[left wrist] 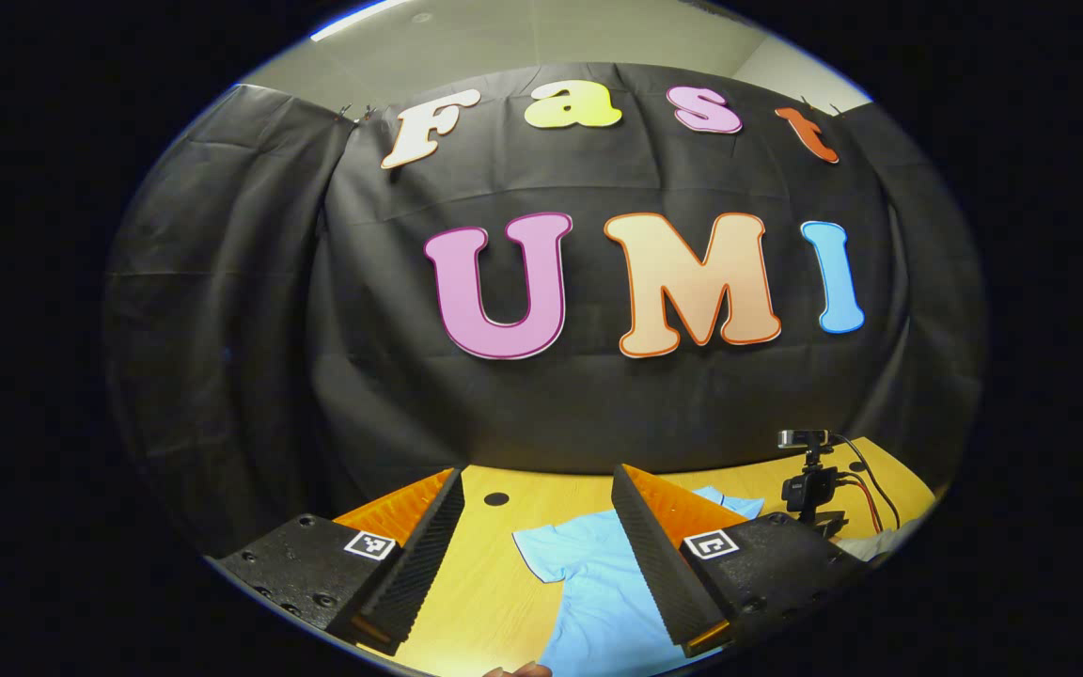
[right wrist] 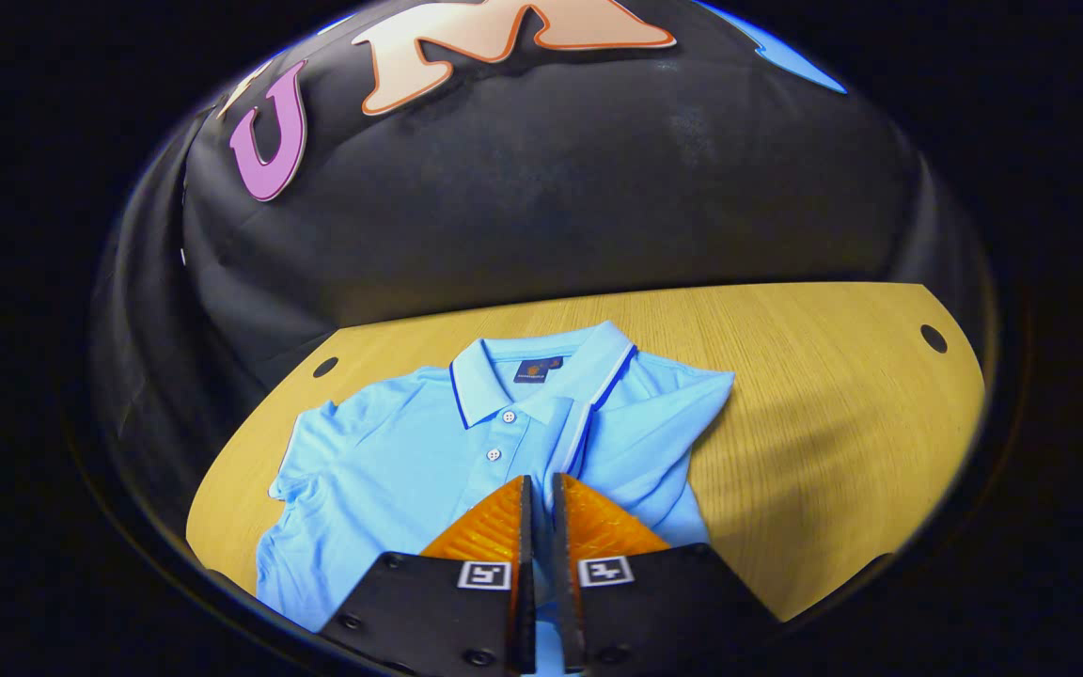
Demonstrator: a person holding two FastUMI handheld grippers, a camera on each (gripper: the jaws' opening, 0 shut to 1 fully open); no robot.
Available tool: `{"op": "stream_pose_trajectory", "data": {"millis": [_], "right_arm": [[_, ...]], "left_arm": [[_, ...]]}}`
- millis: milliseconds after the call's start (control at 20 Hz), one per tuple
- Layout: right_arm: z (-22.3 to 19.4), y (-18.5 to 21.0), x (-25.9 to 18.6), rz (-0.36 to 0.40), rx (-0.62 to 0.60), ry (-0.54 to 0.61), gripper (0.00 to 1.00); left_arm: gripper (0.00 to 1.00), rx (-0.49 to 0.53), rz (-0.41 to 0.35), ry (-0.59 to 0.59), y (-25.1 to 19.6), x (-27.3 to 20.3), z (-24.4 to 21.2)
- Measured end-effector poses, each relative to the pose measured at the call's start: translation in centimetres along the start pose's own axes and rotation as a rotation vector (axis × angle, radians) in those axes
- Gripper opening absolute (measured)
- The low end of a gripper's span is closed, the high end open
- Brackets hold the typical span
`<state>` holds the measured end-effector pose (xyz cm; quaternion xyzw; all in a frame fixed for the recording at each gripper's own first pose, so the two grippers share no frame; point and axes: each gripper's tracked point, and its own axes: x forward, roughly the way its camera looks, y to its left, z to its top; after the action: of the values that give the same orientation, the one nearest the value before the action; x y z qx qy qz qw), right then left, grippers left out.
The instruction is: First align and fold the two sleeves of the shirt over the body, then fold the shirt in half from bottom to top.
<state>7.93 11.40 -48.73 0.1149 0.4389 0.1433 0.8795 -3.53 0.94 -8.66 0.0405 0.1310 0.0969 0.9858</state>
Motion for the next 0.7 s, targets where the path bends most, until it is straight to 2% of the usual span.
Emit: {"op": "stream_pose_trajectory", "data": {"millis": [100,250,500,550,600,700], "right_arm": [[1.1,0.4,-0.8,0.020,-0.018,-0.032,0.40],[4.5,0.0,-4.8,0.026,-0.016,-0.127,1.00],[8.0,-1.2,-12.6,-0.023,-0.045,-0.252,0.98],[8.1,-1.6,-14.1,-0.045,-0.045,-0.259,0.93],[8.3,-1.7,-15.7,-0.055,-0.038,-0.268,0.98],[8.7,-2.2,-17.9,-0.086,-0.045,-0.290,0.98]], "left_arm": [[0.95,-0.051,-0.008,0.019,-0.2,0.6,-1.0],[0.95,-0.108,-0.018,0.051,-0.4,2.7,-2.9],[0.95,-0.131,-0.034,0.118,0.5,7.9,-7.0],[0.95,-0.129,-0.043,0.138,0.6,9.1,-7.9],[0.95,-0.124,-0.046,0.158,0.7,10.2,-9.2],[0.95,-0.125,-0.053,0.192,0.8,12.0,-11.0]]}}
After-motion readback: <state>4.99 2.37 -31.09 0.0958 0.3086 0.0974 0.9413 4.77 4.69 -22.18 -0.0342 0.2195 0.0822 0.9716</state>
